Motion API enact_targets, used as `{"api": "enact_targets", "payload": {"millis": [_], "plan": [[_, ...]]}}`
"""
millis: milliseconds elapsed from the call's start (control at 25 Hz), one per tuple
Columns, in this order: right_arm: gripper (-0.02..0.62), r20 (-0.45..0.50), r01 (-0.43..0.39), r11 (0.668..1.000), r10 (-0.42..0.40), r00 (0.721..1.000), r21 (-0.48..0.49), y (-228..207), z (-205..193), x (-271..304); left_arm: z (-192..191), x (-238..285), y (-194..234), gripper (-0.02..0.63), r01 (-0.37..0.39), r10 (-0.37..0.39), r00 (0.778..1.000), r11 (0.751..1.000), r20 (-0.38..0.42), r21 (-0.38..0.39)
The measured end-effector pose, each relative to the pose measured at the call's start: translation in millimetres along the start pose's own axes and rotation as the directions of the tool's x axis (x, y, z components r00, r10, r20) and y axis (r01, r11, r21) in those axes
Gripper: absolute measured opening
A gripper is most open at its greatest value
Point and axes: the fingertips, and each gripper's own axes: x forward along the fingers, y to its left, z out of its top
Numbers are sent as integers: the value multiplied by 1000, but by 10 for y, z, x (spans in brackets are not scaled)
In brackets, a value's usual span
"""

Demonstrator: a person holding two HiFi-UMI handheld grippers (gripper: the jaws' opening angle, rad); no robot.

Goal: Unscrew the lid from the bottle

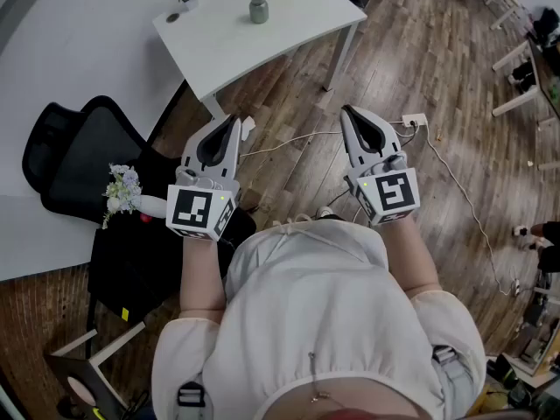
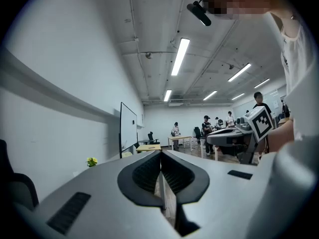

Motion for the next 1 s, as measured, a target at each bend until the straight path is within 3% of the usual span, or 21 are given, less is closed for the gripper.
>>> {"api": "enact_targets", "payload": {"millis": [360, 680, 720, 760, 800, 840, 880, 1000], "plan": [[2, -11, 6, 1000, -6, 1000, 18, -15, -27, 81, -13, 64, 66, 18, 6, -6, 1000, 1000, -4, -5], [5, -20, 22, 999, -21, 1000, 47, -51, -144, 139, -31, 88, 24, 22, 31, -30, 999, 999, 45, -38], [7, -18, 33, 998, -33, 999, 48, -88, -156, 149, -27, 106, 22, 69, 30, -28, 998, 999, 52, -43], [36, -15, 41, 998, -40, 999, 48, -125, -165, 166, -27, 132, 27, 197, 27, -25, 998, 999, 59, -45], [134, -11, 35, 998, -34, 999, 50, -151, -169, 196, -35, 162, 44, 328, 19, -16, 998, 999, 60, -44], [326, -4, 19, 998, -19, 1000, 56, -174, -168, 233, -50, 193, 75, 348, 4, -1, 998, 999, 57, -43], [417, 3, 4, 998, -4, 1000, 65, -207, -165, 274, -67, 222, 114, 359, -17, 19, 999, 999, 49, -43], [419, 26, -21, 997, 19, 999, 77, -378, -169, 421, -123, 322, 214, 368, -74, 75, 997, 996, 29, -45]]}}
